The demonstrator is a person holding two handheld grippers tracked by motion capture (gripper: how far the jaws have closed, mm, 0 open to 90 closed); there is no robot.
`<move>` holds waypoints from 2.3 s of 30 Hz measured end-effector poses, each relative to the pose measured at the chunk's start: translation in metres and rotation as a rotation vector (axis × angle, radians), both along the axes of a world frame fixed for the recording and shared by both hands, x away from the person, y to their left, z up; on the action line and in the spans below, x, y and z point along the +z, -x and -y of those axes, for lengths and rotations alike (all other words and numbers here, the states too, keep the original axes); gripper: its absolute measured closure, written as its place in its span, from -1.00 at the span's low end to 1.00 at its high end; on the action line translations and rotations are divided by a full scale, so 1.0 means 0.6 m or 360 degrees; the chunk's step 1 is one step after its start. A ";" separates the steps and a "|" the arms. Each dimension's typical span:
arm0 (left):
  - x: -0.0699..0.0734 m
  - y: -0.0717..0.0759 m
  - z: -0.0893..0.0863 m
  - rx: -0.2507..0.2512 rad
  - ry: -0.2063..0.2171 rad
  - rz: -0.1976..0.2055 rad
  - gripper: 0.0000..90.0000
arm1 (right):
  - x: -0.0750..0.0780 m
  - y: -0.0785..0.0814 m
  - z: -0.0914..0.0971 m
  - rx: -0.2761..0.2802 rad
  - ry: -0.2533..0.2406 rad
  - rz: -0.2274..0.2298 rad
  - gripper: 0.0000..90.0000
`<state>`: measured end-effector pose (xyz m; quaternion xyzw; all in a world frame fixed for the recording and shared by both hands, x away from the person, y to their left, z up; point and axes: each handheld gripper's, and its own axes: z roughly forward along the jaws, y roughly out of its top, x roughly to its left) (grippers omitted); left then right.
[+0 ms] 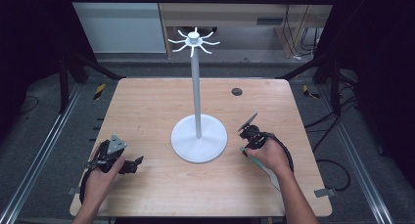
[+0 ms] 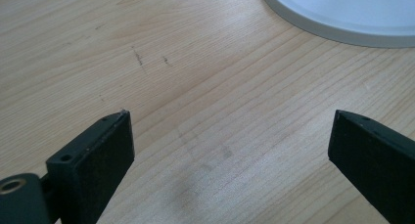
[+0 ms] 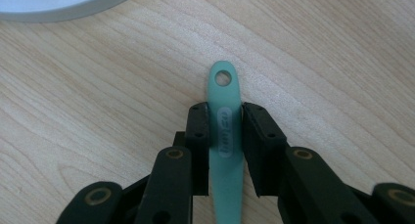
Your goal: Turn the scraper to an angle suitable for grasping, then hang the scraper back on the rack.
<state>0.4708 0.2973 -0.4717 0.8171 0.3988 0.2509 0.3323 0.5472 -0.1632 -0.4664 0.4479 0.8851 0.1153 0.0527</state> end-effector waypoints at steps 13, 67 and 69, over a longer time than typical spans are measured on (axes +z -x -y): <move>-0.001 0.000 0.001 -0.0001 -0.0008 0.0001 -0.94 | 0.081 0.039 0.048 -0.0130 -0.0345 0.0375 0.66; -0.003 -0.002 0.001 0.0014 -0.0016 -0.0010 -0.94 | 0.264 0.092 0.027 -0.0059 -0.0743 0.1028 0.66; -0.003 -0.002 0.001 0.0024 -0.0014 -0.0005 -0.93 | 0.267 0.091 0.023 -0.0050 -0.0744 0.1031 0.66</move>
